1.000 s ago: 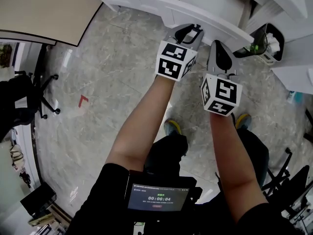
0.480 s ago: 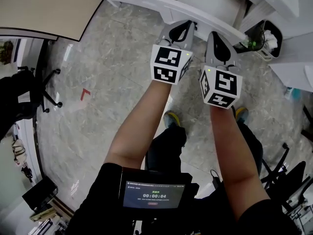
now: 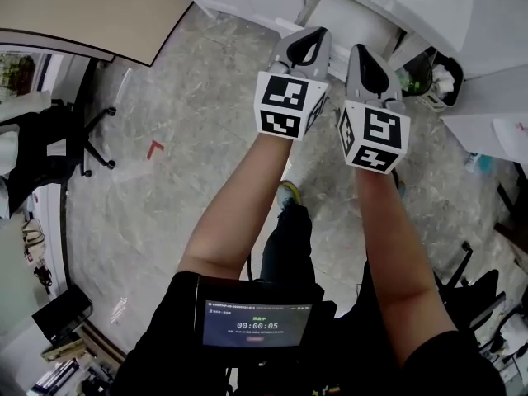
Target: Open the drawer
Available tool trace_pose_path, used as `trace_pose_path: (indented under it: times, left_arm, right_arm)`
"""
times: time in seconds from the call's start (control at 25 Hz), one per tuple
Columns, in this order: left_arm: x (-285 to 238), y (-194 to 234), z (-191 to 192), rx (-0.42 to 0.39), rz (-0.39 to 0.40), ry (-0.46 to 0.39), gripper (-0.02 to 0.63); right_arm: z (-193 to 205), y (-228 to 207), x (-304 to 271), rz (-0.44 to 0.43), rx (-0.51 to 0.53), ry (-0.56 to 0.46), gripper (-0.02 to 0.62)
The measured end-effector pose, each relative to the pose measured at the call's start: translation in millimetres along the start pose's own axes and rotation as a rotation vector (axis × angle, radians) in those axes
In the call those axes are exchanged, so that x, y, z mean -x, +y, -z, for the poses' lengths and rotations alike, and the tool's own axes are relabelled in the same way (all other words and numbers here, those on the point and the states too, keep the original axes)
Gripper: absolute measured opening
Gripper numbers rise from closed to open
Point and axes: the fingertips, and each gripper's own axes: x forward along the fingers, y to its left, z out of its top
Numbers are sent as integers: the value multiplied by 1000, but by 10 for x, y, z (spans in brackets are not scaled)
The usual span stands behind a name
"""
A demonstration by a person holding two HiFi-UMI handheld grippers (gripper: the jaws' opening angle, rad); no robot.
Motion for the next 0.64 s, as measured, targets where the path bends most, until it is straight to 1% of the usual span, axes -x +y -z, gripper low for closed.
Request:
trace_pose_path:
  times: [0.16, 0.28, 0.4, 0.52, 0.64]
  left_arm:
    - [86, -57, -405, -12, -18, -14, 2]
    - [146, -116, -611, -42, -27, -18, 2]
    - [167, -151, -706, -64, -29, -17, 2]
    - [174, -145, -756, -60, -33, -22, 2]
    - [159, -193, -791, -48, -20, -15, 2]
  right_arm:
    - [-382, -46, 117, -5, 2, -19, 20]
    - [-574, -55, 198, -16, 1, -29, 20]
    - [-686, -63, 236, -19, 6, -35, 20]
    - [-728, -78, 237, -15, 5, -36, 20]
    - [-740, -117, 238, -9, 7, -36, 20]
